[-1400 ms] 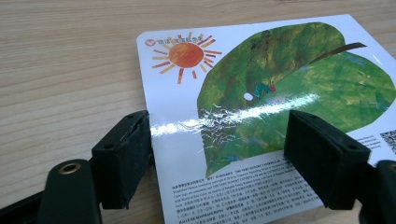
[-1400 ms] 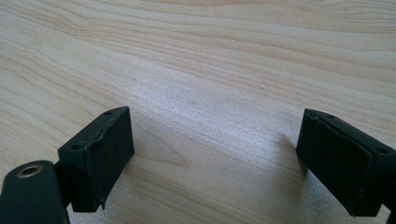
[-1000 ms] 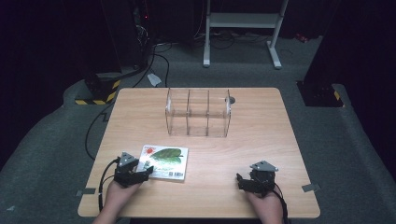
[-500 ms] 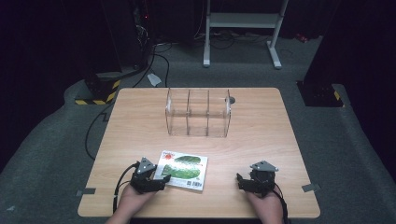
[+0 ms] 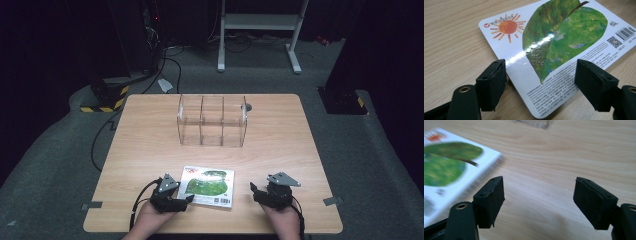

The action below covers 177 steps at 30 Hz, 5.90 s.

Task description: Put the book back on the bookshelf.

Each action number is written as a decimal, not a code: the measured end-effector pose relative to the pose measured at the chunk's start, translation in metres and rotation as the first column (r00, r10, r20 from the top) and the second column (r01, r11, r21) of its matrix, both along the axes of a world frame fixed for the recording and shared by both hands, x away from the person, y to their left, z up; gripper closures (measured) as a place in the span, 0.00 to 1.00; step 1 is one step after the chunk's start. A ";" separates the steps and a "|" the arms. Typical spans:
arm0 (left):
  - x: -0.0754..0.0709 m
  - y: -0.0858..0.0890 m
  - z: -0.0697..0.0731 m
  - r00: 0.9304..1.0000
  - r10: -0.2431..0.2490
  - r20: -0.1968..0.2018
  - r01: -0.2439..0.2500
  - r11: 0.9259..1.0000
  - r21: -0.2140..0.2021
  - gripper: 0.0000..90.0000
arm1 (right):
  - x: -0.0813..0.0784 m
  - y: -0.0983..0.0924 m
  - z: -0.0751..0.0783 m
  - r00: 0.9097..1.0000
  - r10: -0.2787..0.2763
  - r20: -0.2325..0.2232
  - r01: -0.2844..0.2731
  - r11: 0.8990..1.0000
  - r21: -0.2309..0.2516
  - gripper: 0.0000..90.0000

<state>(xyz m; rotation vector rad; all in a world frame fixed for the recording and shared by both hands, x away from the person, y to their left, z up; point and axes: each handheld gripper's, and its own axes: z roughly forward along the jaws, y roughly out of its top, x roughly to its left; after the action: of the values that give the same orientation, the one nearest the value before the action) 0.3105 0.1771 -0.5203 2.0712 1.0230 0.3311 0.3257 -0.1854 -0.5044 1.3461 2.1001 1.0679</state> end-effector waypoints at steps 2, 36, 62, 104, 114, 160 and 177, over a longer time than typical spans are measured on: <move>-0.001 -0.003 0.000 1.000 -0.009 0.005 0.009 1.000 0.003 0.29 | -0.003 0.005 0.003 1.000 0.019 0.006 -0.019 0.999 0.036 0.28; -0.005 -0.021 -0.003 0.999 0.009 -0.032 -0.010 0.999 -0.038 0.25 | -0.023 0.061 -0.016 0.979 0.157 -0.129 -0.147 0.985 0.086 0.35; 0.021 -0.028 -0.004 0.993 0.113 -0.011 -0.114 0.991 -0.069 0.42 | 0.009 0.057 -0.014 0.976 0.132 -0.172 -0.121 0.990 0.074 0.29; 0.031 -0.027 -0.005 0.984 0.177 -0.021 -0.178 0.977 -0.115 0.55 | -0.012 0.060 -0.014 0.985 0.106 -0.138 -0.098 0.993 0.064 0.30; 0.029 -0.029 -0.004 0.981 0.191 -0.009 -0.191 0.975 -0.111 0.56 | -0.013 0.065 -0.015 0.978 0.150 -0.148 -0.145 0.989 0.041 0.17; 0.017 -0.024 0.029 0.981 0.157 0.116 -0.129 0.966 -0.224 0.56 | -0.019 0.070 -0.017 0.984 0.134 -0.116 -0.137 0.991 -0.014 0.18; 0.034 -0.017 0.013 0.990 0.135 -0.036 -0.140 0.955 -0.260 0.47 | -0.018 0.069 -0.018 0.986 0.116 -0.116 -0.118 0.993 -0.008 0.27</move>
<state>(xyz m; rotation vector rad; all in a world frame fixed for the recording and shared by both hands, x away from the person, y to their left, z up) 0.3441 0.1604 -0.5074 1.7731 1.1595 0.2335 0.3075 -0.1164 -0.5219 1.3199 2.2917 1.0415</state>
